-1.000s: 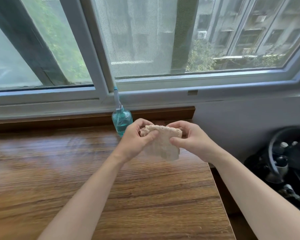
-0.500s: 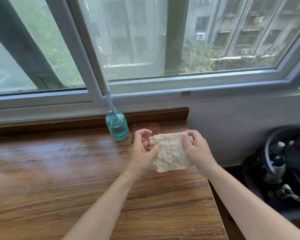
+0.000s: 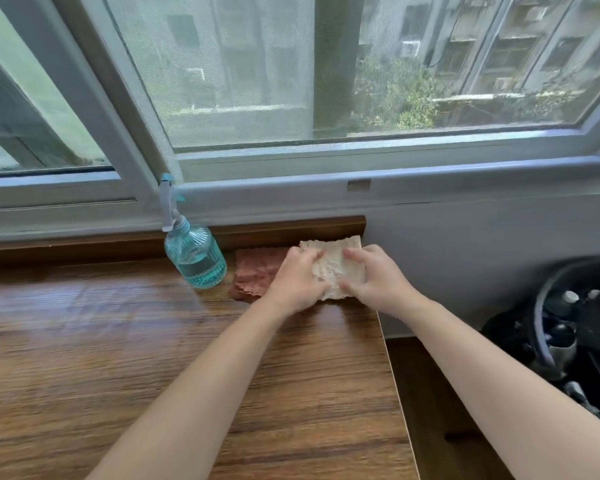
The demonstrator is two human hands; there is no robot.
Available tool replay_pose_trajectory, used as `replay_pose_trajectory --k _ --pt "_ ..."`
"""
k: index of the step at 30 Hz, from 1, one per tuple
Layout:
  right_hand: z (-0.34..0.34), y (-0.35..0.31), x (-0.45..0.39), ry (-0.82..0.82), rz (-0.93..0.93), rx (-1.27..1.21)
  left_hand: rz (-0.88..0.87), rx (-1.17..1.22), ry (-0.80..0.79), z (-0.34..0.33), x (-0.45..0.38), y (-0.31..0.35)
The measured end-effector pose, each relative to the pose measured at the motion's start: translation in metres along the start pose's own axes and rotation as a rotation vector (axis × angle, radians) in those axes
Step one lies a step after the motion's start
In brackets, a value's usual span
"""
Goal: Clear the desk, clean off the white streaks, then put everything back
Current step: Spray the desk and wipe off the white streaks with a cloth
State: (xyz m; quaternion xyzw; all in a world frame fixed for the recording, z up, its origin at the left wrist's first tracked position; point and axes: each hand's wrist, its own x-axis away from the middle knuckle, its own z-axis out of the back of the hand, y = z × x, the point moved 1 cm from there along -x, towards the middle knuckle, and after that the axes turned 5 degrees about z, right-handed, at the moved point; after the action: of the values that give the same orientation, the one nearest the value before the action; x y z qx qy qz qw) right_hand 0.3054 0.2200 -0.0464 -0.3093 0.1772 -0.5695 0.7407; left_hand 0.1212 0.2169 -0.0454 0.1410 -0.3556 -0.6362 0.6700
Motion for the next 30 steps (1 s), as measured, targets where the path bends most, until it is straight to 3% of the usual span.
replay_pose_trajectory --k 4,6,10,14,20,30 --pt "-0.006 0.008 -0.016 -0.081 0.037 0.157 0.045 -0.358 0.051 -0.005 -0.016 0.002" --pt "-0.005 0.014 -0.017 -0.073 0.078 0.356 0.061 -0.577 0.104 -0.005 -0.016 0.003" --pt "-0.003 0.021 -0.015 -0.008 0.235 0.652 -0.171 -0.768 0.17 -0.01 -0.01 0.0" --pt "-0.009 0.023 -0.012 -0.071 0.24 0.729 -0.158 -0.743 0.124 -0.018 -0.006 -0.008" --pt "0.008 0.014 0.009 0.02 0.147 0.691 -0.137 -0.696 0.262 -0.011 0.018 0.004" --pt "0.036 0.014 0.135 0.074 -0.11 0.625 -0.249 -0.602 0.194 -0.03 0.104 0.046"
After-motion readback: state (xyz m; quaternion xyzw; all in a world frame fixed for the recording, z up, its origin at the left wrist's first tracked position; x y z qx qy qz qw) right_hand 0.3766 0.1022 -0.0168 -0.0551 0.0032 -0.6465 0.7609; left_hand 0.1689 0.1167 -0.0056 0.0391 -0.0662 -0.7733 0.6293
